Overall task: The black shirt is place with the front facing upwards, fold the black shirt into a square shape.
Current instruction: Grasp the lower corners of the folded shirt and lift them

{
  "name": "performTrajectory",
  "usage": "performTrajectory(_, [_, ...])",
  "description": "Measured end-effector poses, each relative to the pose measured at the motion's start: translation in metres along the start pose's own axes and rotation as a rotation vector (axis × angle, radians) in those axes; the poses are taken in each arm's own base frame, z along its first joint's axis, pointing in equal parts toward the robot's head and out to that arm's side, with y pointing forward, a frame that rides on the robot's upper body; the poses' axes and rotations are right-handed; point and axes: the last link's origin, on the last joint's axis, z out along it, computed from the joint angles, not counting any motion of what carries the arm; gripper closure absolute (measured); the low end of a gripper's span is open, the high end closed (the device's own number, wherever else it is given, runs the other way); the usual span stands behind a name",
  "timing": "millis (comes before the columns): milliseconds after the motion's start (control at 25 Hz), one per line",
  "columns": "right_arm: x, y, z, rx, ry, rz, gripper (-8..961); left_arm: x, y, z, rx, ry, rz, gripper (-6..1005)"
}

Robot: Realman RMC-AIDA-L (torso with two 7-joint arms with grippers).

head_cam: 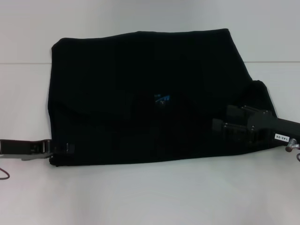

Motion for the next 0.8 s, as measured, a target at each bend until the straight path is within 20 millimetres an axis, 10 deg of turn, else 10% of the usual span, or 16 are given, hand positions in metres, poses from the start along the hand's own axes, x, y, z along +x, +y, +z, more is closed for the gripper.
performTrajectory(560, [-0.007, -0.009, -0.006, 0.027, 0.010, 0.069, 60, 0.002, 0.002, -0.001, -0.004, -0.005, 0.010, 747])
performTrajectory(800, [-0.044, -0.042, -0.028, 0.143, 0.185, 0.296, 61, 0.004, 0.002, -0.003, -0.016, 0.003, 0.004, 928])
